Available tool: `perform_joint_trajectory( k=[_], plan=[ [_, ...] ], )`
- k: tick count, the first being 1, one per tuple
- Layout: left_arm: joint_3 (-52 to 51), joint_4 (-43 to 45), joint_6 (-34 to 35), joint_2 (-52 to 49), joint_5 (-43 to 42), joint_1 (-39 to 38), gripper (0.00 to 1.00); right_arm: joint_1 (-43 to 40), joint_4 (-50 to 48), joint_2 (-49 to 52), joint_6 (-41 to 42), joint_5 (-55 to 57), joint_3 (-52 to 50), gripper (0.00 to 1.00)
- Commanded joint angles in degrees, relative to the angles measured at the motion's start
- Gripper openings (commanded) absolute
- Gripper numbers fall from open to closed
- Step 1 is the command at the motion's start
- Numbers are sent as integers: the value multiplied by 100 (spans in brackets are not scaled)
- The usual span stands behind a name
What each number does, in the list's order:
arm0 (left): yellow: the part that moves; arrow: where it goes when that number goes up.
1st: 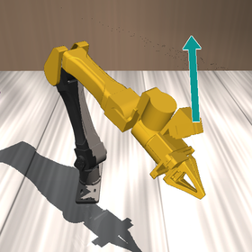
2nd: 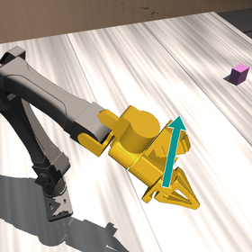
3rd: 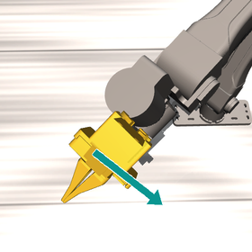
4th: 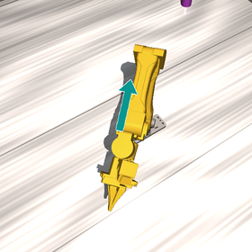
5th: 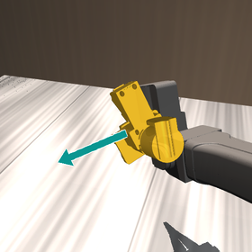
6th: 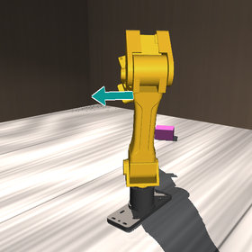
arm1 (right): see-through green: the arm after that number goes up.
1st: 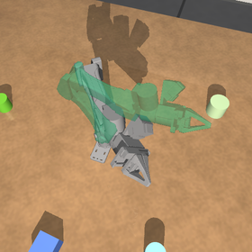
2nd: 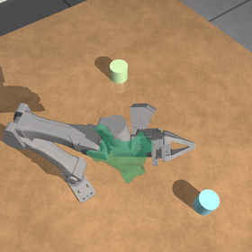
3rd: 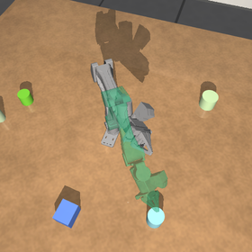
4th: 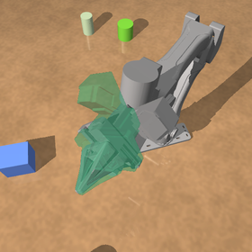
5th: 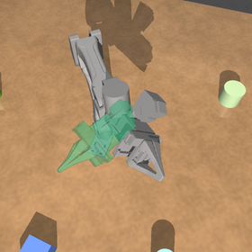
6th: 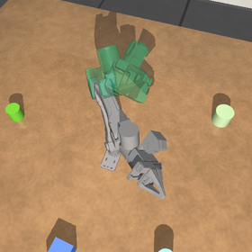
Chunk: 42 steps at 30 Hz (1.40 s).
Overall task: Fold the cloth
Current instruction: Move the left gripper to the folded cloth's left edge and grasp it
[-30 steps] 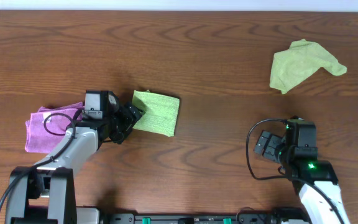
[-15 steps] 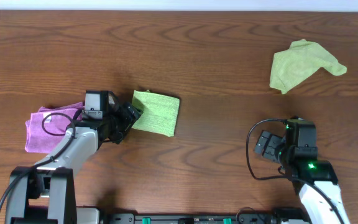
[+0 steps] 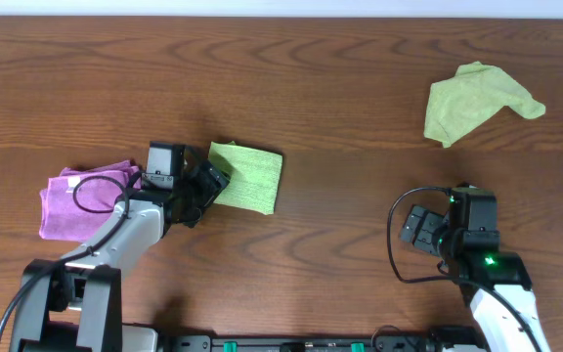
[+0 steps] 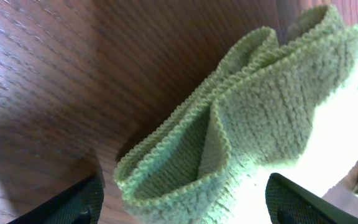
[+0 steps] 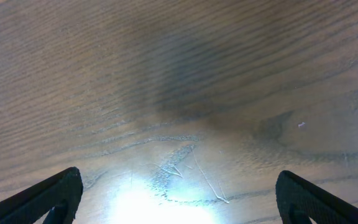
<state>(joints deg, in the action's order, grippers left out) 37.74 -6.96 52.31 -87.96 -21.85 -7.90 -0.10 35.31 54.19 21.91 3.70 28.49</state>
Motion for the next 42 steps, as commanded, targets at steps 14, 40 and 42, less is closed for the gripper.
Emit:
perform_joint_trajectory(
  k=[14,40,42],
  plan=[
    [-57,192,332,-94,385,-74,80,-26,7,-46,31,79,-15,99],
    [-57,363,516,-354,431,-354,17,-26,7,-46,31,79,-15,99],
    [-57,363,511,-354,428,-354,6,-26,4,-46,31,79,-15,99]
  ],
)
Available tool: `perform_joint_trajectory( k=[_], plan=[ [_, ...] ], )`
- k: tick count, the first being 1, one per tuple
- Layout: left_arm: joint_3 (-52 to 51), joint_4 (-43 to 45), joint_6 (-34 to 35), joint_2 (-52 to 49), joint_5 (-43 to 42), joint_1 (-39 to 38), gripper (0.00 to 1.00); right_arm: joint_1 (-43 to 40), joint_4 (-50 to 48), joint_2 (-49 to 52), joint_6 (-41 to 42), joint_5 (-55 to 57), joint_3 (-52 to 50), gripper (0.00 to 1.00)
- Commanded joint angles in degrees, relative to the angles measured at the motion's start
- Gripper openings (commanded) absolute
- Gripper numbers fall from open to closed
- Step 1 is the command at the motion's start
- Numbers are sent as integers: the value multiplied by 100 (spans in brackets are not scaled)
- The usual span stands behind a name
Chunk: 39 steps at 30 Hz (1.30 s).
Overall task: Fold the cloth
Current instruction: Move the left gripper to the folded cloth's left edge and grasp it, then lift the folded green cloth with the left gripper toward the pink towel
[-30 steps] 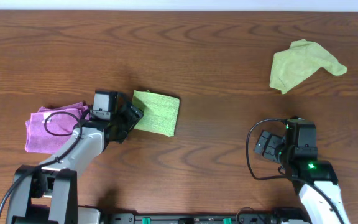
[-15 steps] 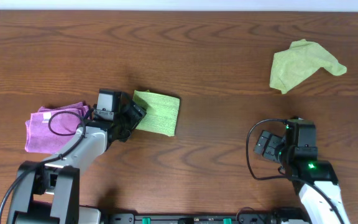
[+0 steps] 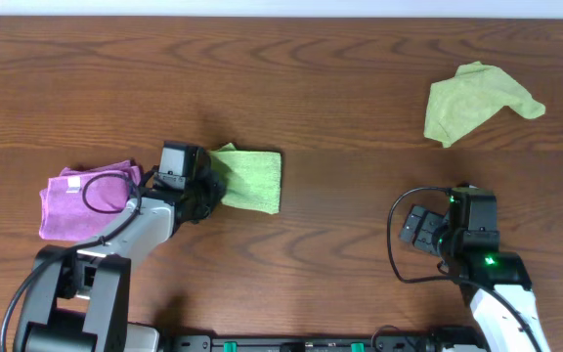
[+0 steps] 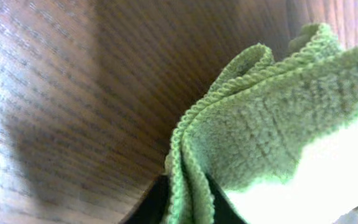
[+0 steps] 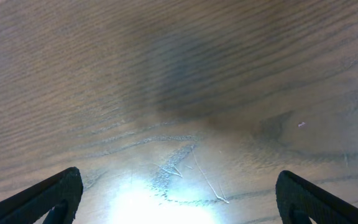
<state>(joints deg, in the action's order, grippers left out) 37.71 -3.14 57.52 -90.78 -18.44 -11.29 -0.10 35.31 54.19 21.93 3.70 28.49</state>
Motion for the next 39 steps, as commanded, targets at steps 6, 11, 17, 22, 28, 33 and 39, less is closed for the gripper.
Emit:
perform_joint_trajectory(
  k=[6,11,17,22,28,33,39],
  plan=[
    [-28,72,-321,-70,-57,4,6,-26,7,-46,28,79,-15,99],
    [151,33,-732,-61,-358,7,6,-26,7,-46,28,79,-15,99],
    [693,-691,-1207,-55,-407,7,6,-26,7,-46,28,79,-15,99],
    [1235,-1408,-1663,-55,-363,7,6,-26,7,-46,28,79,-15,99],
    [1749,-2094,-2000,-55,-210,28,6,-26,7,-46,31,79,-15,99],
    [1978,-2428,-2168,-13,-190,197,6,-26,7,-46,31,79,-15,99],
    [2028,-2874,-2468,269,-195,717,6,-26,7,-46,31,79,-15,99]
  ],
)
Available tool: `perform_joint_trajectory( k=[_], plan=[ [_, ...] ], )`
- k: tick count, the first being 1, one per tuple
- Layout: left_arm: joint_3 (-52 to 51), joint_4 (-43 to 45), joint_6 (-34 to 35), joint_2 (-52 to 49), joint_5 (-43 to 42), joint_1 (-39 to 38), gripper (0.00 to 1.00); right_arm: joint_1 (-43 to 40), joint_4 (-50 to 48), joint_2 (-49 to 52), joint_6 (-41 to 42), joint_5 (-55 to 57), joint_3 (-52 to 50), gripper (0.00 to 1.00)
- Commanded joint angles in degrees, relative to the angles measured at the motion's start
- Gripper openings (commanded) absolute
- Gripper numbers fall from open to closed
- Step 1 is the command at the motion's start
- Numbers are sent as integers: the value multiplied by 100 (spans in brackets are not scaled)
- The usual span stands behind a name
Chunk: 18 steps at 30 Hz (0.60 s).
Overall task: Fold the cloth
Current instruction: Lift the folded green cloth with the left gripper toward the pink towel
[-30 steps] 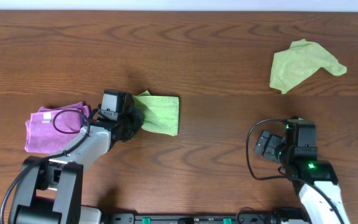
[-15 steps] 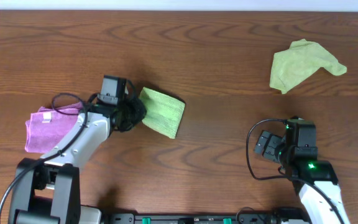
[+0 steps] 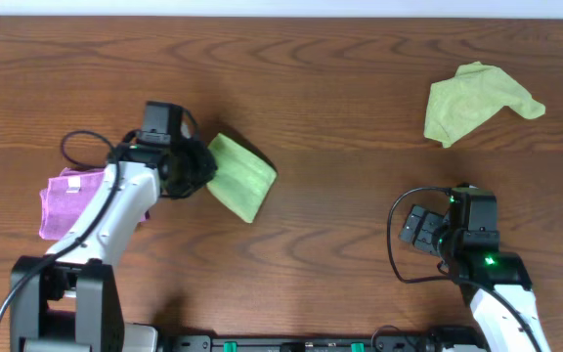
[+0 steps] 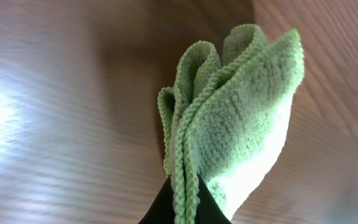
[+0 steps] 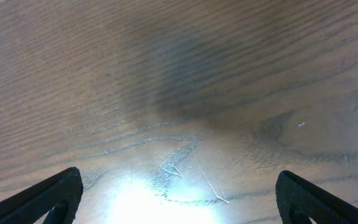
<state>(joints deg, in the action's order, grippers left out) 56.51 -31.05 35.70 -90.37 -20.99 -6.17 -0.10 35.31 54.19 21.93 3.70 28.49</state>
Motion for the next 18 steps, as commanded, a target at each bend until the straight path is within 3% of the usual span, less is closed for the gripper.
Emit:
perform_joint_trajectory(
  k=[1,18],
  plan=[
    [149,-160,-343,295,61,295,6,-26,7,-46,28,79,-15,99],
    [234,-905,-1010,1399,39,1506,6,-26,7,-46,31,79,-15,99]
  ],
)
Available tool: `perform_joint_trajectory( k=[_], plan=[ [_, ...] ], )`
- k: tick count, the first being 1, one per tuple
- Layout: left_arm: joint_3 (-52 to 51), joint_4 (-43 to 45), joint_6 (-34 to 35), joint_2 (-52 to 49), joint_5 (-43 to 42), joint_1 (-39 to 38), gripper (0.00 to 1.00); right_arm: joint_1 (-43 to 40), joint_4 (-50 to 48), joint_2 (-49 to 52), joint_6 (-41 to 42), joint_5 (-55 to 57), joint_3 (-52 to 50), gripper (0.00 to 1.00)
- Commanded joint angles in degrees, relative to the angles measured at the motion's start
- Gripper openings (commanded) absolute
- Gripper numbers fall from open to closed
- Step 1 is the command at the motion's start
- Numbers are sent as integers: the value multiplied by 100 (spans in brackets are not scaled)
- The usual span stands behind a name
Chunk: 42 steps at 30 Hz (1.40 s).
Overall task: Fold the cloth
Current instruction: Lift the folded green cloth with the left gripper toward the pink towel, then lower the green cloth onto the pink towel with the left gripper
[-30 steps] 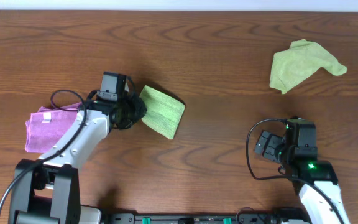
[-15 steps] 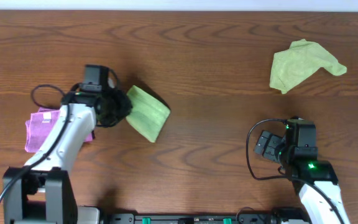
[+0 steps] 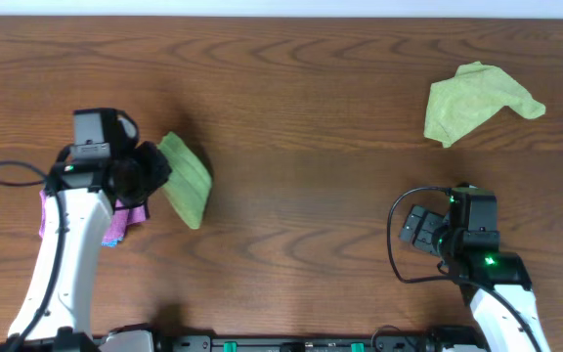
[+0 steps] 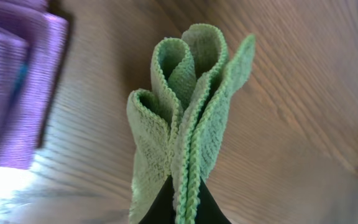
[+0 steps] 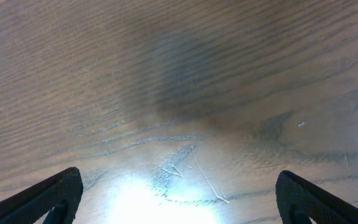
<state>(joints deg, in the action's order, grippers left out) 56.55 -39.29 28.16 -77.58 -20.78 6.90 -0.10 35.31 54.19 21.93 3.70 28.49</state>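
Note:
A folded green cloth (image 3: 186, 179) hangs from my left gripper (image 3: 150, 171), lifted above the table at the left. In the left wrist view the gripper (image 4: 183, 202) is shut on the folded green cloth (image 4: 188, 112), whose layered edges stand up between the jaws. A folded purple cloth (image 3: 115, 223) lies under the left arm; its corner (image 4: 14, 93) shows left of the green one. A crumpled green cloth (image 3: 477, 101) lies at the far right. My right gripper (image 5: 178, 199) stands open over bare wood near the front right.
The brown wooden table (image 3: 311, 117) fills the view. The right arm (image 3: 467, 240) rests near the front right edge with its cable looped beside it. The table's far edge runs along the top of the overhead view.
My left gripper has moved left with the folded green cloth, from mid-left of the table to beside the purple cloth, which now shows in the left wrist view. The right arm has not moved.
The folded green cloth lay flat on the table with my left gripper open at its left edge. Then the gripper was shut on that edge. Then the cloth was lifted and turned, and now it hangs next to the purple cloth. The right gripper stayed open throughout.

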Motion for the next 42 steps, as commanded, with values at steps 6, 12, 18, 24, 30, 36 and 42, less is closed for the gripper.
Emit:
perform_joint_trajectory(
  k=[6,12,18,24,30,36,42],
  plan=[
    [514,-352,-579,142,-26,555,6,-26,7,-46,31,79,-15,99],
    [887,-424,-741,142,-26,811,6,-26,7,-46,28,79,-15,99],
    [935,-426,-811,142,-33,1058,6,-26,7,-46,31,79,-15,99],
    [935,-433,-894,131,-269,1462,6,-26,7,-46,28,79,-15,99],
    [935,-496,-957,96,-636,1919,6,-26,7,-46,28,79,-15,99],
    [935,-573,-1088,87,-629,2094,6,-26,7,-46,31,79,-15,99],
    [935,-573,-1154,2,-621,2096,6,-26,7,-46,31,79,-15,99]
  ],
)
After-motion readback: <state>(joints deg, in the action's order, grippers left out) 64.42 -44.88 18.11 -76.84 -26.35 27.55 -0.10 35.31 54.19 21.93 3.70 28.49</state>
